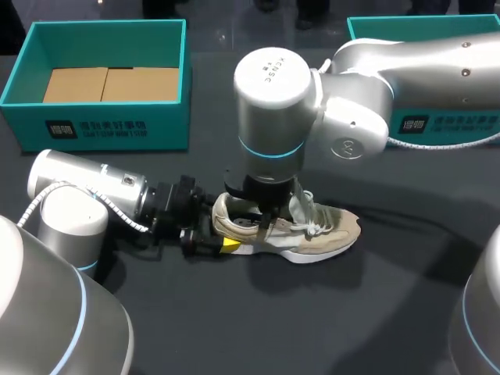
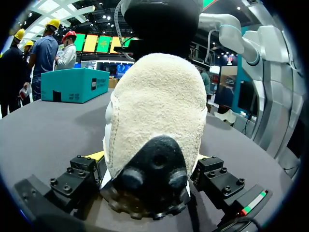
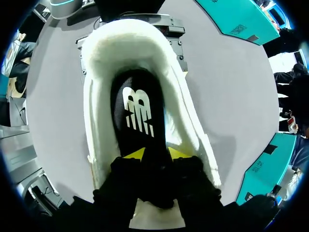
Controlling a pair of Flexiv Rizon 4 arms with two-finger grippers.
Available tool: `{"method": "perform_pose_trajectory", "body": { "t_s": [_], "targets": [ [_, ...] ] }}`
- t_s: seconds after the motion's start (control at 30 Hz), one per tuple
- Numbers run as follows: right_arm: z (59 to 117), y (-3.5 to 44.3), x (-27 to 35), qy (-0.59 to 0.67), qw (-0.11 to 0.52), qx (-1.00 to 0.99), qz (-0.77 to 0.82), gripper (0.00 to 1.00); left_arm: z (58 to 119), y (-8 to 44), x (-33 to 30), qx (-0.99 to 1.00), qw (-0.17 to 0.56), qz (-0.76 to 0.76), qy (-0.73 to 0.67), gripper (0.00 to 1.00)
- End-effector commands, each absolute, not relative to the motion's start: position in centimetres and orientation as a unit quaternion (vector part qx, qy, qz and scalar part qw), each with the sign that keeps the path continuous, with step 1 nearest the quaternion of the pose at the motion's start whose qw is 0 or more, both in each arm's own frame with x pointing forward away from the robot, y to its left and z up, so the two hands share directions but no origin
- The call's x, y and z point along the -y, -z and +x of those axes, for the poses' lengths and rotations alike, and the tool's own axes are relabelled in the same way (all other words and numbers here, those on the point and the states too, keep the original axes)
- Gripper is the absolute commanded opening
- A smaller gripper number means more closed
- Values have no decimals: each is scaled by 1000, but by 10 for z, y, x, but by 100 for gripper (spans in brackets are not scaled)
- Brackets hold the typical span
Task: Take the shoe out of the shoebox, open the shoe tongue, remove and reinsert the insole, then place the shoe into the shoebox
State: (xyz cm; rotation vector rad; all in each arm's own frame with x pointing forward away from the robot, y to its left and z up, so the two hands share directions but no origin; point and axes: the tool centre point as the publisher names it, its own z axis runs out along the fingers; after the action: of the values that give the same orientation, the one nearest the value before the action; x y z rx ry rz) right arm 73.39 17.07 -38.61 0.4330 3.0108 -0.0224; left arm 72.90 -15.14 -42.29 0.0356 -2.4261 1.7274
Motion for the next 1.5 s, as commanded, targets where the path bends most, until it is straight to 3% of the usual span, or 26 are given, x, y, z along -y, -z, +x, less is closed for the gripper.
{"method": "perform_pose_trajectory", "body": {
  "t_s": [0.03, 0.23, 0.57, 0.7, 0.83, 0.9, 1.13, 1.5],
  "targets": [
    [731, 383, -159, 0, 53, -988, 142, 34, 728, 428, 155, 812, 81, 13, -578, 0],
    [737, 394, -155, -2, 30, -990, 135, 41, 728, 428, 155, 812, 81, 13, -578, 0],
    [734, 424, -164, -15, -21, -994, 110, 45, 728, 428, 155, 812, 81, 13, -578, 0],
    [725, 432, -168, -19, -45, -993, 109, 36, 728, 428, 155, 812, 81, 13, -578, 0],
    [714, 436, -166, -17, -66, -991, 114, 9, 728, 428, 155, 812, 81, 13, -578, 0],
    [710, 437, -164, -16, -73, -990, 117, 0, 728, 428, 155, 812, 81, 13, -578, 0],
    [698, 431, -155, -31, -78, -989, 125, 0, 728, 428, 155, 812, 81, 13, -578, 0],
    [700, 391, -141, -111, -35, -988, 97, 0, 728, 428, 155, 812, 81, 13, -578, 0]
  ]
}}
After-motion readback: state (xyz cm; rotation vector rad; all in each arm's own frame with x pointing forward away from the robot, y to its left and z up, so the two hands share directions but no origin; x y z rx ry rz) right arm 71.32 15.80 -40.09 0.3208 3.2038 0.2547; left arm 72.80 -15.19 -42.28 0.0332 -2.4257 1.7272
